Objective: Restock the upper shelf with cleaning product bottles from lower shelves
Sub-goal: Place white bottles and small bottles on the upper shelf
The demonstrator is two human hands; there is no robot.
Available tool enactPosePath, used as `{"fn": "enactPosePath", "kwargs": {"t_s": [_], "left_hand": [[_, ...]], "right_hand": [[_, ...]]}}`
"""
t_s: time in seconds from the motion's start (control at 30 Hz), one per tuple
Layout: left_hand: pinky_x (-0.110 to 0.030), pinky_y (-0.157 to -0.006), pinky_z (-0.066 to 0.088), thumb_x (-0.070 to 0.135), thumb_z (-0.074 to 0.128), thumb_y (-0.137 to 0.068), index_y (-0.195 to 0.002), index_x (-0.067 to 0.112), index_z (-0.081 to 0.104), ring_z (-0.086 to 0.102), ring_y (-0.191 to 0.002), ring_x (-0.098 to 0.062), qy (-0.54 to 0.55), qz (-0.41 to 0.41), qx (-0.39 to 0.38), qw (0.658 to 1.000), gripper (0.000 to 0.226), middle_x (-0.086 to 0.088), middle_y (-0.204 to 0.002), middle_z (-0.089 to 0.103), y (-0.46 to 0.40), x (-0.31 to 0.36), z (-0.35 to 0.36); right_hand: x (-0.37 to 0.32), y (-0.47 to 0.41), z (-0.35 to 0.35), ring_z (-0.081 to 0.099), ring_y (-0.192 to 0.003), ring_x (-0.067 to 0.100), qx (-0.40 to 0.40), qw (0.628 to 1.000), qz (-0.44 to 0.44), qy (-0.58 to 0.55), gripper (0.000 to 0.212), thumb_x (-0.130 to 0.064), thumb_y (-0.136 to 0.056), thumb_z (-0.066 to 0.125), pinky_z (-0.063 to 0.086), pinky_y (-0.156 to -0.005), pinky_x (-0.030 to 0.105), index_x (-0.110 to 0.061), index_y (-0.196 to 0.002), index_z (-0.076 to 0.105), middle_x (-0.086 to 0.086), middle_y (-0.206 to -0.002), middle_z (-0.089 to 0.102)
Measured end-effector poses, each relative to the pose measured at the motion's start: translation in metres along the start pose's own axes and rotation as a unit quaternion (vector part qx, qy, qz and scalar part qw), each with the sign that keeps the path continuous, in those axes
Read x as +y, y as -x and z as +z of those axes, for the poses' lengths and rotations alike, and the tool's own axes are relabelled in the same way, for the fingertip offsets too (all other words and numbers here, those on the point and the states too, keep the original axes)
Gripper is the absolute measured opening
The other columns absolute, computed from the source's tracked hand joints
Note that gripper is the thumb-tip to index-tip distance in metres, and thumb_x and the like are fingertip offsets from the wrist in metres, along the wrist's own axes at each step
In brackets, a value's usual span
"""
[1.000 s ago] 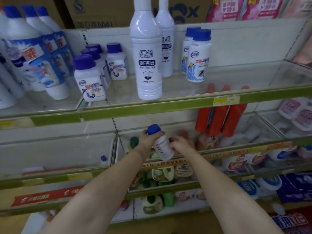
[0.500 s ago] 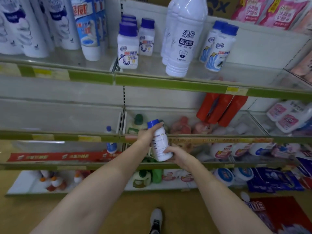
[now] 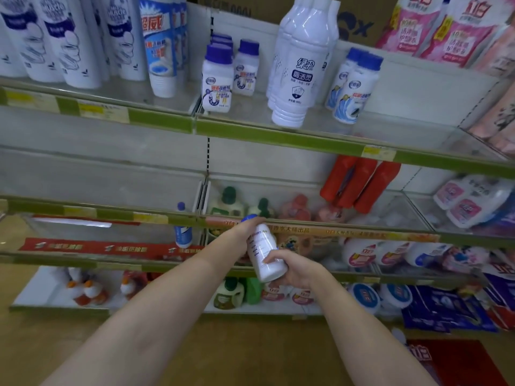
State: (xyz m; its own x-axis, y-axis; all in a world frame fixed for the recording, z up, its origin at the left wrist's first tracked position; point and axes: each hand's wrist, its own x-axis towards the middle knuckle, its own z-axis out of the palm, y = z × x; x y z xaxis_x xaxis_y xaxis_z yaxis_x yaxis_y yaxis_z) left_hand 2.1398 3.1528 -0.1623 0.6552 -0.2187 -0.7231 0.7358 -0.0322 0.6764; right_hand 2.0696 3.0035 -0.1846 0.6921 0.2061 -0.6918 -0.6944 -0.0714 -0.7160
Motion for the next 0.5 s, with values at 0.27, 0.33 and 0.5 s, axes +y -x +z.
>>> {"fn": "enactPosePath", "kwargs": {"t_s": [0.27, 0.33, 0.5], "left_hand": [[-0.04, -0.095, 0.049, 0.058, 0.065, -0.085, -0.096, 0.001, 0.055, 0.063, -0.094, -0.032, -0.013, -0.029, 0.033, 0.999, 0.058, -0.02, -0.1, 0.063, 0.007, 0.001, 0.02], [-0.035, -0.076, 0.048, 0.052, 0.066, -0.086, -0.094, 0.002, 0.058, 0.063, -0.077, -0.029, 0.028, -0.02, 0.008, 0.999, 0.05, -0.018, -0.089, 0.065, 0.013, 0.004, 0.028], [-0.044, -0.062, 0.06, 0.034, 0.089, -0.043, -0.114, 0.003, 0.06, 0.069, -0.065, -0.031, 0.126, 0.087, 0.105, 0.983, 0.083, -0.02, -0.093, 0.073, -0.008, 0.012, 0.031]], "right_hand": [[-0.014, 0.016, -0.004, 0.058, -0.101, 0.018, 0.188, 0.937, -0.057, 0.289, 0.082, -0.041, -0.073, 0.082, 0.05, -0.076, 0.03, -0.016, -0.136, 0.035, 0.0, -0.116, 0.054], [-0.012, 0.007, 0.0, 0.058, -0.102, 0.02, 0.226, 0.904, -0.09, 0.351, 0.093, -0.045, -0.066, 0.085, 0.053, -0.083, 0.037, -0.014, -0.135, 0.03, 0.003, -0.118, 0.054], [-0.021, 0.009, -0.008, 0.06, -0.106, 0.021, 0.151, 0.96, -0.098, 0.216, 0.094, -0.043, -0.064, 0.089, 0.051, -0.088, 0.038, -0.014, -0.135, 0.035, 0.001, -0.122, 0.058]]}}
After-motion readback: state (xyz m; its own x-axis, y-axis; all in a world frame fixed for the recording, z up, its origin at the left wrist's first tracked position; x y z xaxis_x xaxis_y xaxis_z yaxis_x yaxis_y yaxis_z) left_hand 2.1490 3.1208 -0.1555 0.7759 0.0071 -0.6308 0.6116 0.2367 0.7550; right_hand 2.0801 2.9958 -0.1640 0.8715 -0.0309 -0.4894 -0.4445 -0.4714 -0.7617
